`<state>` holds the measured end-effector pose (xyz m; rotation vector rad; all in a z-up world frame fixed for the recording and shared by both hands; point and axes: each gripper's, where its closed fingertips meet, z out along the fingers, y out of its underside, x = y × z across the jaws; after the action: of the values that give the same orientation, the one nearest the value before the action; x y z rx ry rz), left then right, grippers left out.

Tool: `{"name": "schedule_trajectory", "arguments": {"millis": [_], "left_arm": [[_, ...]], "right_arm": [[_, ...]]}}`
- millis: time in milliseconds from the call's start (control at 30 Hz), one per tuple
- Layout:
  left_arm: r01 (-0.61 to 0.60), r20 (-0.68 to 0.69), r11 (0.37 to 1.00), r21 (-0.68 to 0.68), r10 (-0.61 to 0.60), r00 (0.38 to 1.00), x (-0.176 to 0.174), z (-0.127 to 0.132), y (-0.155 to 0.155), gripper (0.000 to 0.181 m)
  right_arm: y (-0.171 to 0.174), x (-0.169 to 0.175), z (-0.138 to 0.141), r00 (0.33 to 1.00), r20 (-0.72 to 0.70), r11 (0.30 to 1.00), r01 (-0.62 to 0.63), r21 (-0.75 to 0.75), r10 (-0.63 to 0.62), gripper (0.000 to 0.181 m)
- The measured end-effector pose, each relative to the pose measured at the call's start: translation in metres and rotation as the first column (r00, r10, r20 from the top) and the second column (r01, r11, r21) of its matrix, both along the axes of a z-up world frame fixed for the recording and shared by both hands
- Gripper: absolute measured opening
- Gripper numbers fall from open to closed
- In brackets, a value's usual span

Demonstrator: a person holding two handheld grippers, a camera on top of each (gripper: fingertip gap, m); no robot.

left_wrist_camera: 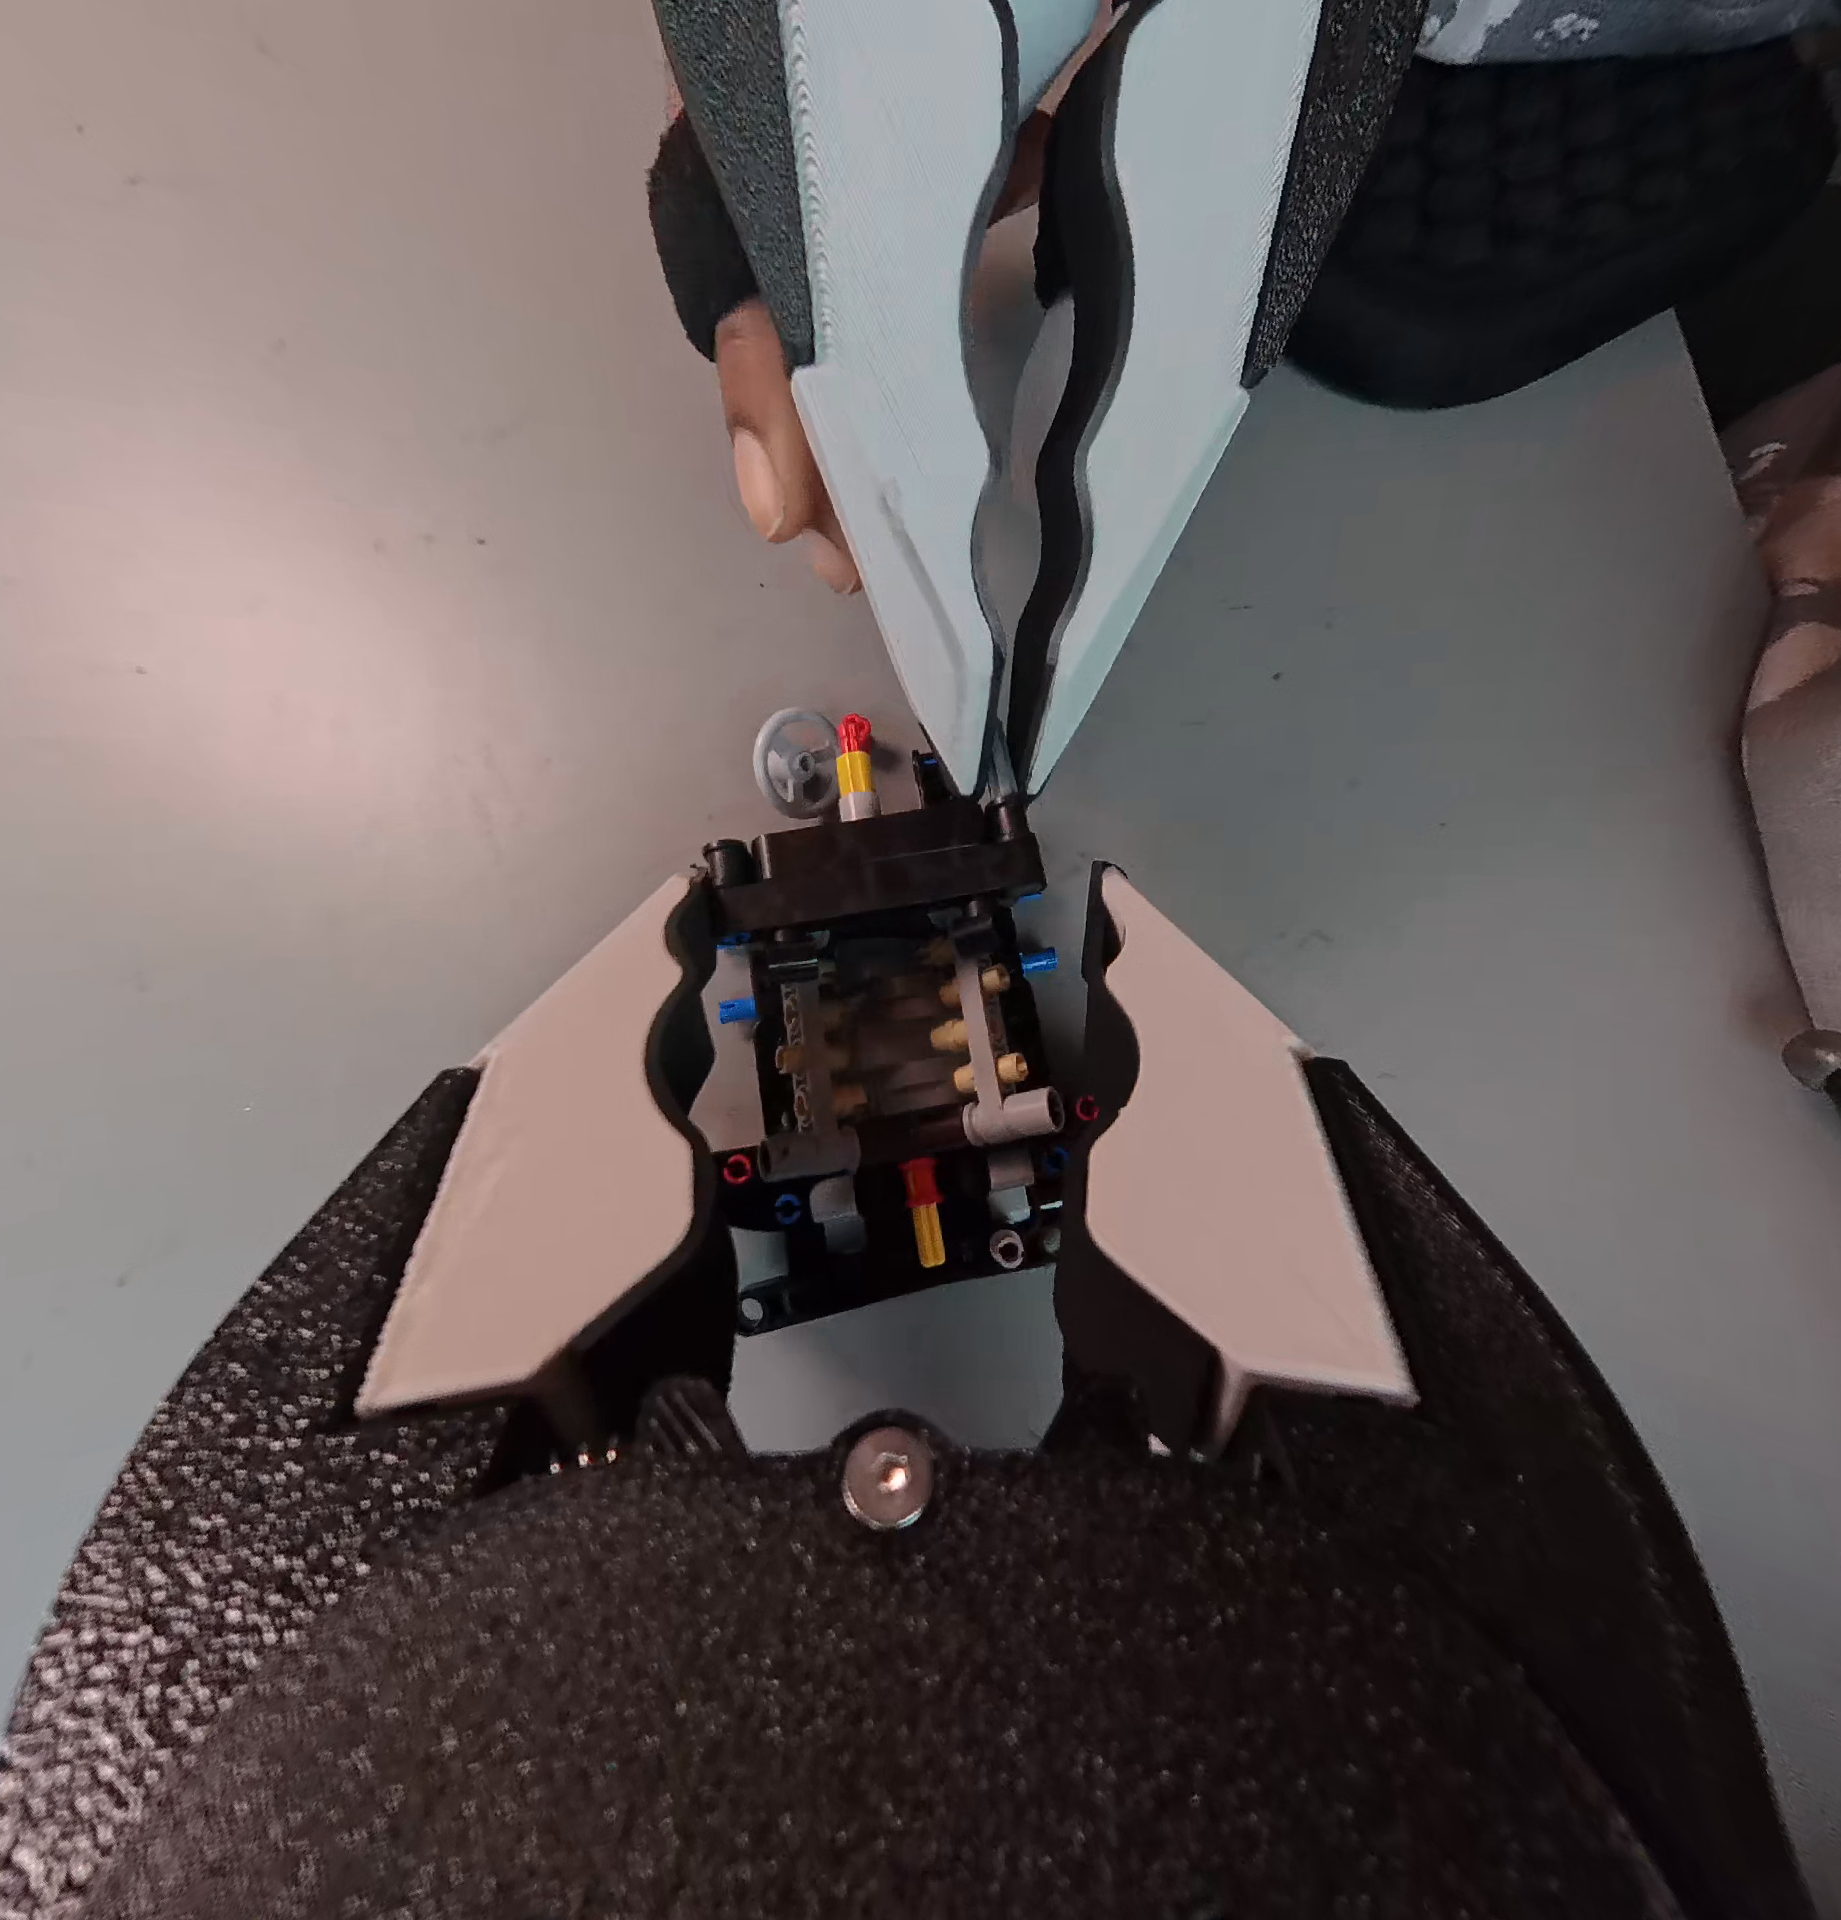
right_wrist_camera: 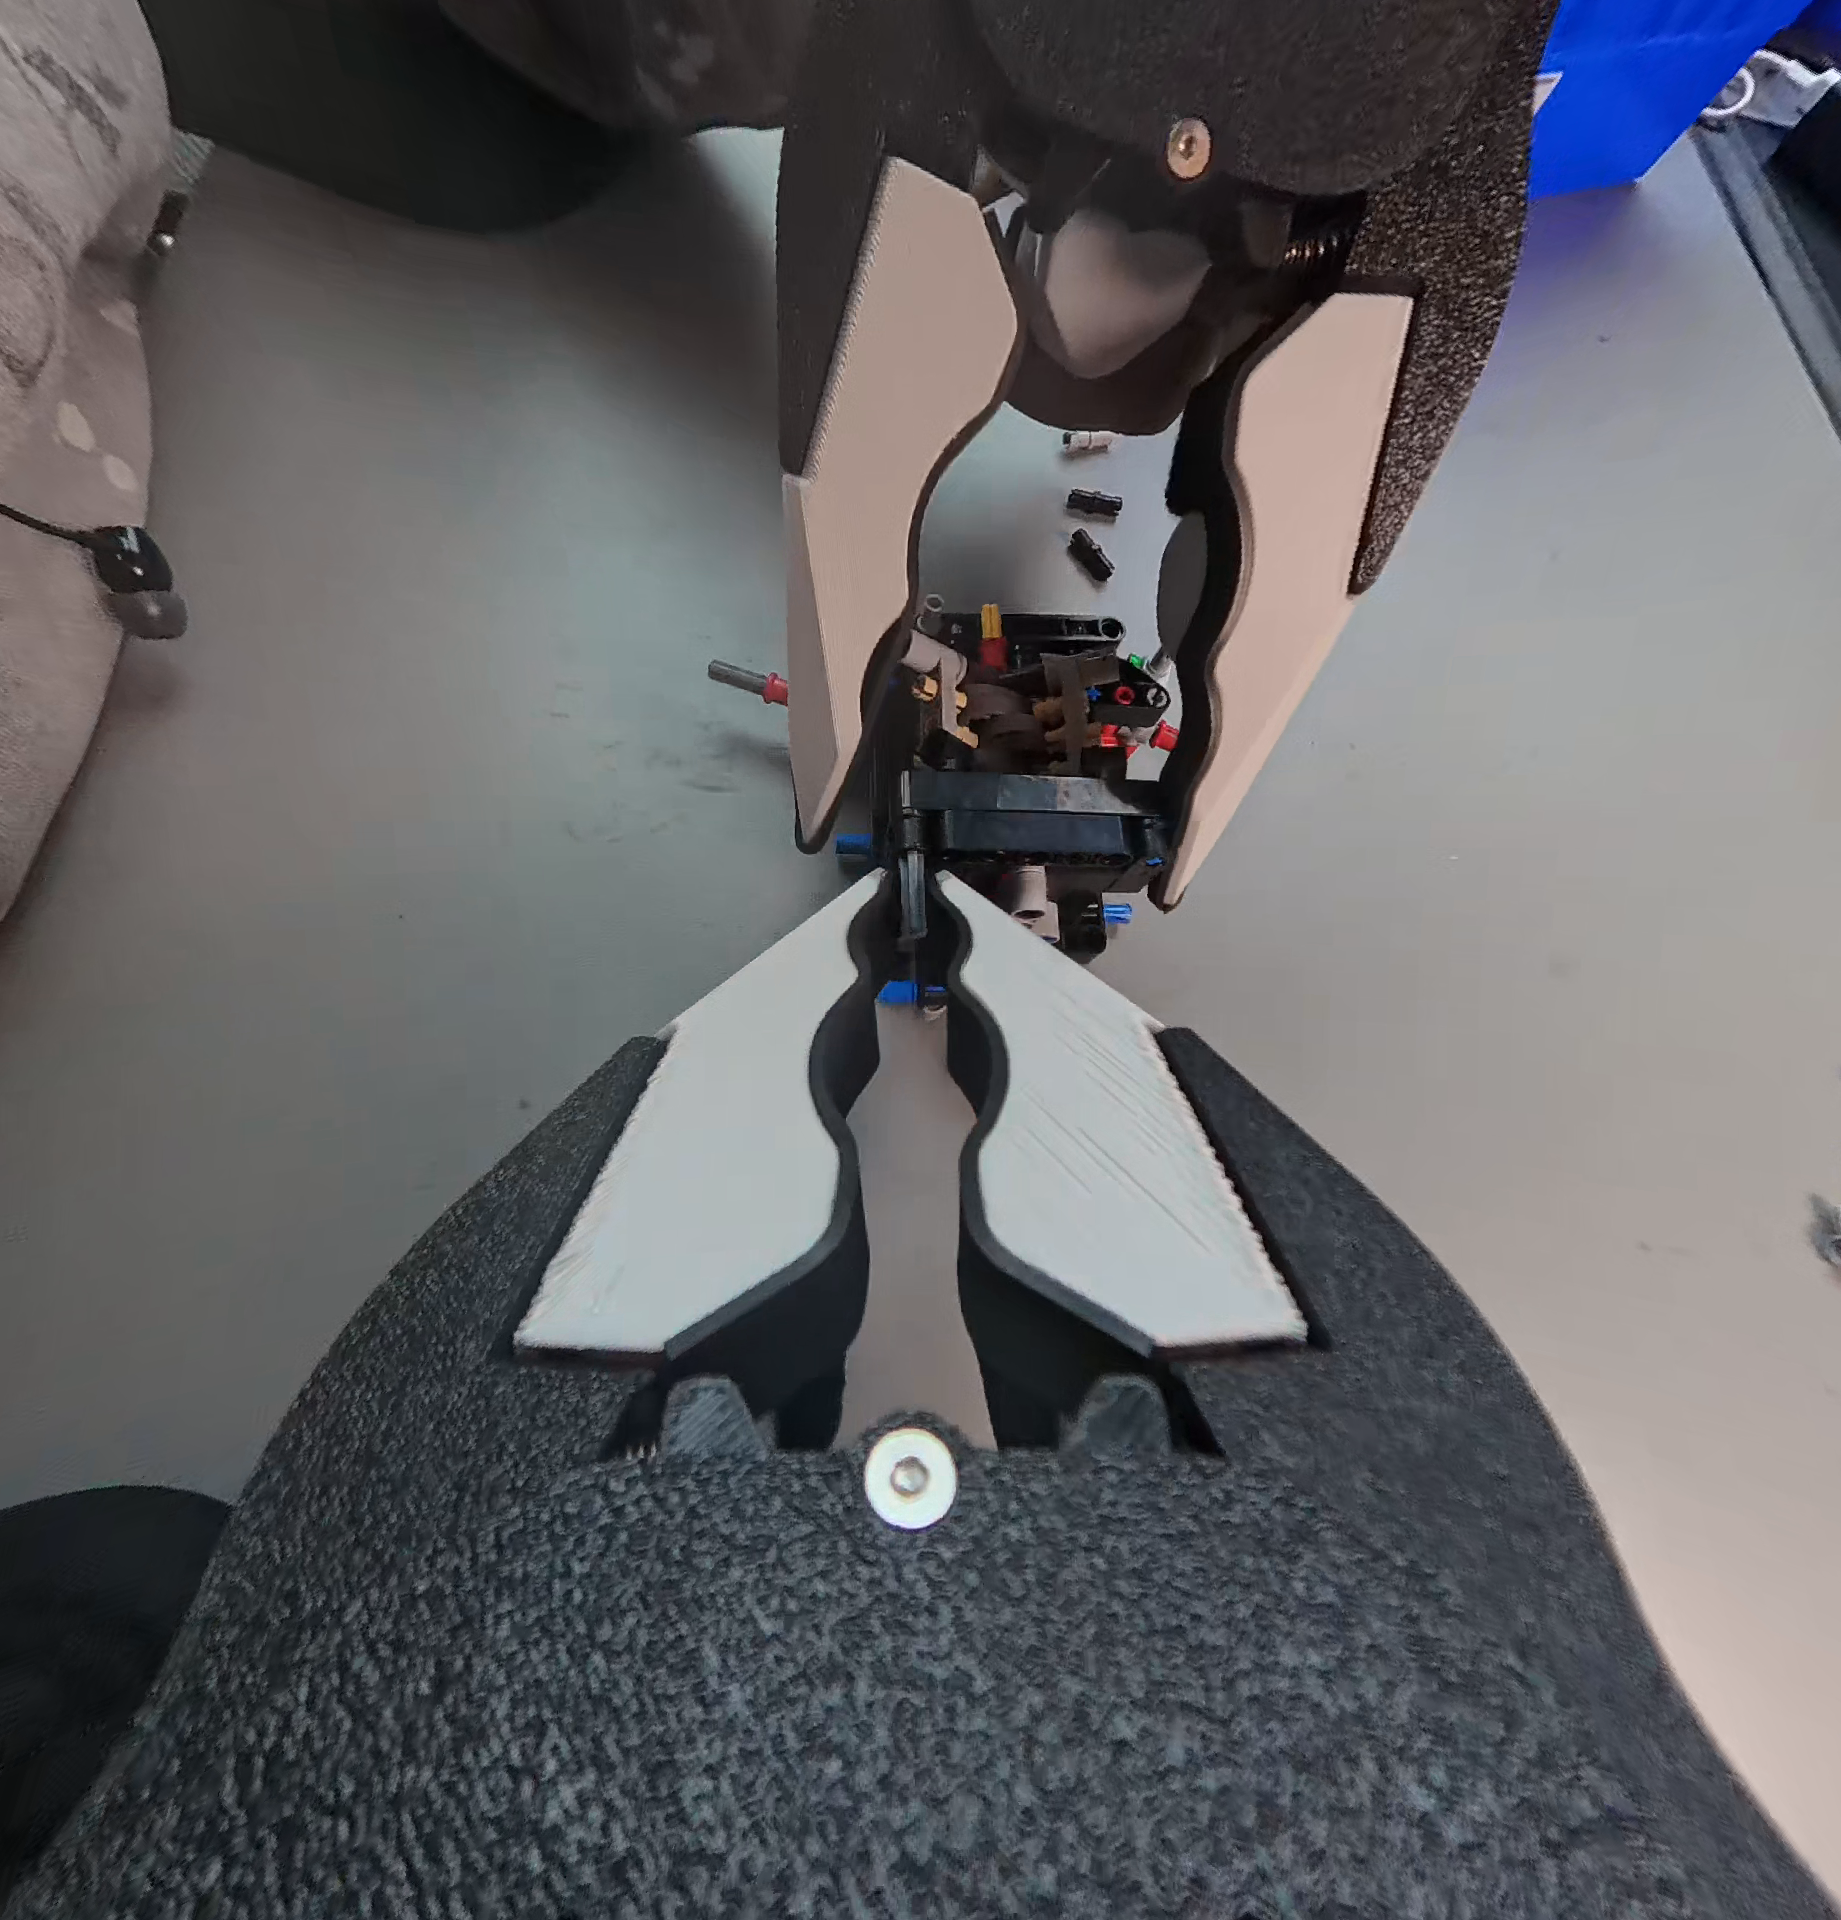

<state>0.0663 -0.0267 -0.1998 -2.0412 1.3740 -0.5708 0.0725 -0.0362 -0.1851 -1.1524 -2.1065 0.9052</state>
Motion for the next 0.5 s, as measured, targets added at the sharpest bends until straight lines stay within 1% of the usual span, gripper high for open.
{"name": "schedule_trajectory", "arguments": {"millis": [133, 267, 400, 500], "left_arm": [[-0.014, -0.013, 1.000, -0.001, 0.014, 1.000, 0.002, 0.000, 0.003, 0.065], [-0.041, -0.021, 0.999, 0.008, 0.041, 0.999, 0.000, -0.001, 0.005, 0.065], [-0.144, -0.026, 0.989, 0.025, 0.145, 0.989, -0.006, 0.000, 0.015, 0.065], [-0.253, -0.001, 0.967, 0.039, 0.254, 0.967, -0.009, 0.000, 0.023, 0.065]], "right_arm": [[-0.004, -0.001, 0.000, 1.000, 0.014, 0.999, -0.017, 0.046, 0.017, 0.005], [0.000, -0.002, 0.000, 1.000, 0.003, 1.000, 0.018, 0.021, -0.018, 0.005], [0.016, 0.000, 0.004, 0.989, 0.000, 0.989, 0.145, 0.018, -0.145, 0.006], [0.021, 0.004, 0.003, 0.966, 0.018, 0.966, 0.257, -0.038, -0.256, 0.019]]}}
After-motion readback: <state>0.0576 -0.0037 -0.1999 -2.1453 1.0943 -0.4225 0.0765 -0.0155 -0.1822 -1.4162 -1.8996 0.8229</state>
